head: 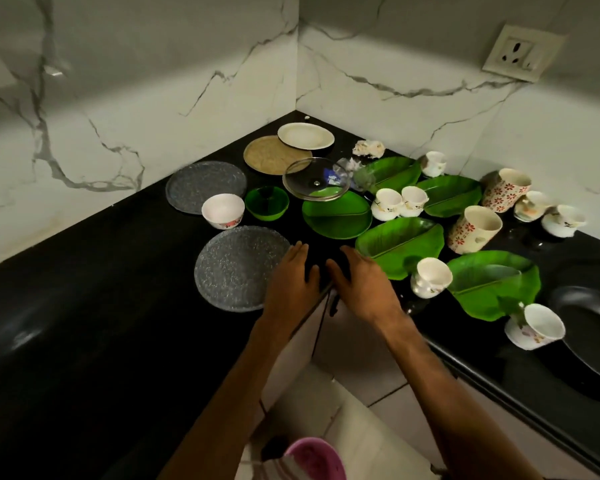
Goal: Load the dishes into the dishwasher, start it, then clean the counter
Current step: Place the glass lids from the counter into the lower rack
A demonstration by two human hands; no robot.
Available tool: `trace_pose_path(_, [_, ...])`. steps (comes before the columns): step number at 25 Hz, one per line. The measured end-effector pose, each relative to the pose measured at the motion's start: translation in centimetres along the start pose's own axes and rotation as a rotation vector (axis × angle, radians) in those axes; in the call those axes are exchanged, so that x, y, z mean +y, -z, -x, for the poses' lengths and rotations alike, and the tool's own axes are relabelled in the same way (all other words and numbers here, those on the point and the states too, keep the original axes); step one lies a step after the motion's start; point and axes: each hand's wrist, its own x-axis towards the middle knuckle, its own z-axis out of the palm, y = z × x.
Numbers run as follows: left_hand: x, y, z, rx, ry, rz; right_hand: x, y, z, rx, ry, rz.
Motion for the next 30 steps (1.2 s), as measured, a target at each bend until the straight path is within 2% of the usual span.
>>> trace_pose_path(2, [-1.5, 0.1, -3.9, -0.033, 0.023, 0.015, 0.4, -1.9, -5.0, -0.018, -0.113, -0.049])
trace_pose_path(4, [-2.8, 0.2, -6.9, -0.055, 0.044, 0.035, 1.4, -4.1, -9.9, -0.047, -0.312, -0.183])
trace_pose_path(8, [-4.3, 0.4, -10.3, -0.056, 0.053, 0.085, 3.4, -7.4, -17.6, 0.029, -0.777, -0.803])
trace_pose_path(12, [-5.0, 1.3, -10.3, -0.015, 0.086, 0.198, 5.0, -9.5, -23.0, 0.057, -0.918, -1.013])
trace_pose_path(16, [-6.3, 2.4, -9.5, 0.049, 0.095, 0.223, 6.5, -11.6, -27.5, 0.094, -0.978, -1.102])
trace_pose_path(20, [-8.0, 3.0, -9.5, 0.099, 0.086, 0.206, 7.3, -12.2, -30.0, 0.070, -0.959, -1.153])
trace_pose_path(24, [-7.7, 3.9, -9.8, 0.166, 0.109, 0.253, 4.0, -9.9, -28.9, 0.060, -0.880, -1.326])
trace_pose_path(26, [-6.9, 4.3, -10.0, 0.187, 0.201, 0.425, 1.0, -7.1, -25.5, 0.063, -0.798, -1.439])
trace_pose_path(28, [-5.3, 5.2, -10.1, 0.186, 0.364, 0.836, -1.4, -4.5, -19.5, 0.029, -0.670, -1.562])
trace_pose_path(30, [-3.5, 5.9, -9.4, 0.168, 0.449, 1.187, -3.4, -2.8, -12.2, -0.027, -0.633, -1.625])
